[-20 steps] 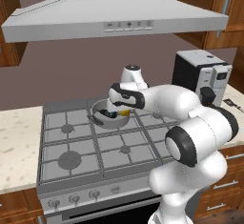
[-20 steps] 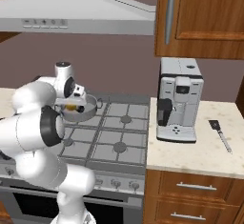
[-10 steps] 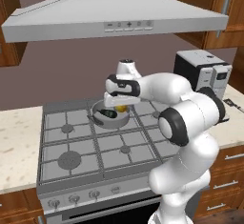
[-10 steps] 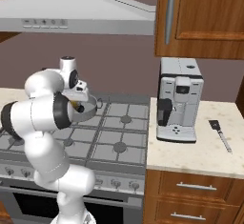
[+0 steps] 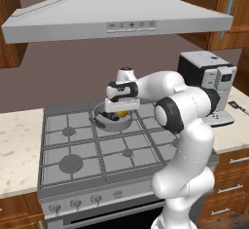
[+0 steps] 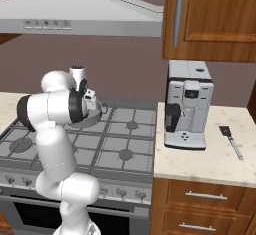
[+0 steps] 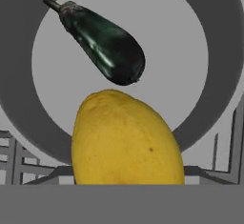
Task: Put the eggplant and lemon in the pot. Retrieve the spatula and lightly stir the vegetables in the pot.
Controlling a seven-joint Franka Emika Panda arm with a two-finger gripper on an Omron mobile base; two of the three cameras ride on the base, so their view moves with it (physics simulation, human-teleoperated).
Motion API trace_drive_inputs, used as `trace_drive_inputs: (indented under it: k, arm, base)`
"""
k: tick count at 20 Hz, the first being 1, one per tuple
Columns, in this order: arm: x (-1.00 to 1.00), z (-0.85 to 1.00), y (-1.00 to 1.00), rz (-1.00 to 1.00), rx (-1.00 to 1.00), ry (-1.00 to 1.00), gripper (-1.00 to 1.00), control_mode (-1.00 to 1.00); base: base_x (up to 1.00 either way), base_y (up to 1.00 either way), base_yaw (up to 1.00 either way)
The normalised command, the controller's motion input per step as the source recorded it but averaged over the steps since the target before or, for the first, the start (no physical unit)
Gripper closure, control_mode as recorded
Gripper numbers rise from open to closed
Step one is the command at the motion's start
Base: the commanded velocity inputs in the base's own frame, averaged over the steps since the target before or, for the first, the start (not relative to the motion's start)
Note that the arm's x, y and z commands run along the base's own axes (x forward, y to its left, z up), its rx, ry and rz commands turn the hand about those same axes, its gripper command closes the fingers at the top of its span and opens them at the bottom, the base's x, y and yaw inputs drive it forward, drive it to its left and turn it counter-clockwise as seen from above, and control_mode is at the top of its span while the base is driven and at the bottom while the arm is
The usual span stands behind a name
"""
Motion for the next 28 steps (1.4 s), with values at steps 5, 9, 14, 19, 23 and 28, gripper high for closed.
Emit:
trace_drive_inputs:
  k: [5,9,14,19,23,28]
  arm:
    - [0.82,0.00,0.00,0.00,0.00,0.09,1.00,-1.00]
    - [0.08,0.00,0.01,0.00,0.00,0.06,1.00,-1.00]
    - [0.08,-0.12,0.00,0.00,0.00,0.05,1.00,-1.00]
    - [0.37,-0.40,0.00,0.00,-0.01,0.07,1.00,-1.00]
    - [0.06,-0.16,0.00,0.00,0.00,0.08,1.00,-1.00]
    - [-0.09,-0.05,0.00,0.00,0.00,0.04,1.00,-1.00]
  base:
    - [0.00,0.00,0.00]
    - [0.00,0.00,0.00]
    - [0.00,0.00,0.00]
    - [0.00,0.00,0.00]
    - [0.00,0.00,0.00]
    - [0.00,0.00,0.00]
